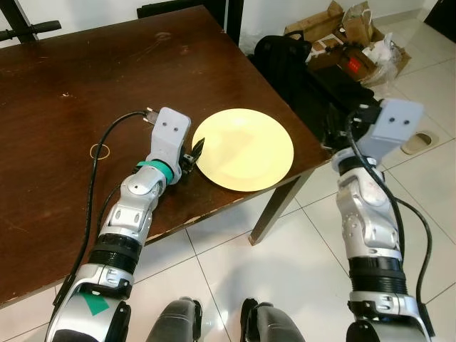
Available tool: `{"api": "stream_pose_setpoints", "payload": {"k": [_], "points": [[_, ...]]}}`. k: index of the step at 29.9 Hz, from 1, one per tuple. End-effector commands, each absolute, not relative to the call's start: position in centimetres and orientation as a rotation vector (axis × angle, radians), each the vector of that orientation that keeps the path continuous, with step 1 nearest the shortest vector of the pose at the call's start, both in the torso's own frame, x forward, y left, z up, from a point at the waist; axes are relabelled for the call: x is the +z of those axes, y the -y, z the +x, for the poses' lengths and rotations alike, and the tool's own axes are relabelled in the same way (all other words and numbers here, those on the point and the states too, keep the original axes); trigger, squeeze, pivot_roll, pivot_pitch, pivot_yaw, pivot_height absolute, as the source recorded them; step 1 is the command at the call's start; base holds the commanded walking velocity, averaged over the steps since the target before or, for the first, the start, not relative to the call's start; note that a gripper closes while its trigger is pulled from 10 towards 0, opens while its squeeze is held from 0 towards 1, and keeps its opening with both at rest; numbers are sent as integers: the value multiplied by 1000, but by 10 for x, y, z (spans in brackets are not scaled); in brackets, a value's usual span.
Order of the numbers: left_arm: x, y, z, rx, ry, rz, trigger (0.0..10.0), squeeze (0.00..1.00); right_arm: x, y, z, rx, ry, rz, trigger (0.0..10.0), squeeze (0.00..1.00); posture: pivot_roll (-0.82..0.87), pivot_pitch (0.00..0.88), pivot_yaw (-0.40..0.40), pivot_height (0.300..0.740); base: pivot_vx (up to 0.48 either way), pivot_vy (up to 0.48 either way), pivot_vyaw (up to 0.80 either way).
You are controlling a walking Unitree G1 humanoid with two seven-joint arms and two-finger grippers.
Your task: Setting the table
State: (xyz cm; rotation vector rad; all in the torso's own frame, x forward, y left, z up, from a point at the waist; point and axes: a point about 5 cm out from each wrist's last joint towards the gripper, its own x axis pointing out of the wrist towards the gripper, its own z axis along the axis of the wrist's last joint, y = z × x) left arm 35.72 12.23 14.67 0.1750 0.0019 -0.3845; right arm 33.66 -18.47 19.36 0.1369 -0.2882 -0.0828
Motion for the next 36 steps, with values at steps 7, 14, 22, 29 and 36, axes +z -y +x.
{"api": "stream_pose_setpoints", "payload": {"k": [7, 14, 22, 29, 36], "points": [[151, -112, 359, -451, 23, 200, 10000, 0, 187, 180, 336, -67, 260, 148, 10000, 0, 161, 134, 42, 740, 0, 0, 0], [155, -99, 364, -510, 54, 177, 10000, 0, 187, 180, 336, -62, 262, 151, 10000, 0, 155, 139, 45, 740, 0, 0, 0], [151, -91, 369, -532, 23, 162, 10000, 0, 187, 180, 335, -64, 263, 152, 10000, 0, 153, 146, 51, 740, 0, 0, 0], [91, -128, 361, -394, -269, 256, 10000, 0, 185, 180, 333, -69, 259, 157, 10000, 0, 154, 155, 50, 740, 0, 0, 0], [77, -142, 355, -341, -320, 263, 10000, 0, 186, 181, 334, -63, 259, 153, 10000, 0, 162, 153, 41, 740, 0, 0, 0]]}}
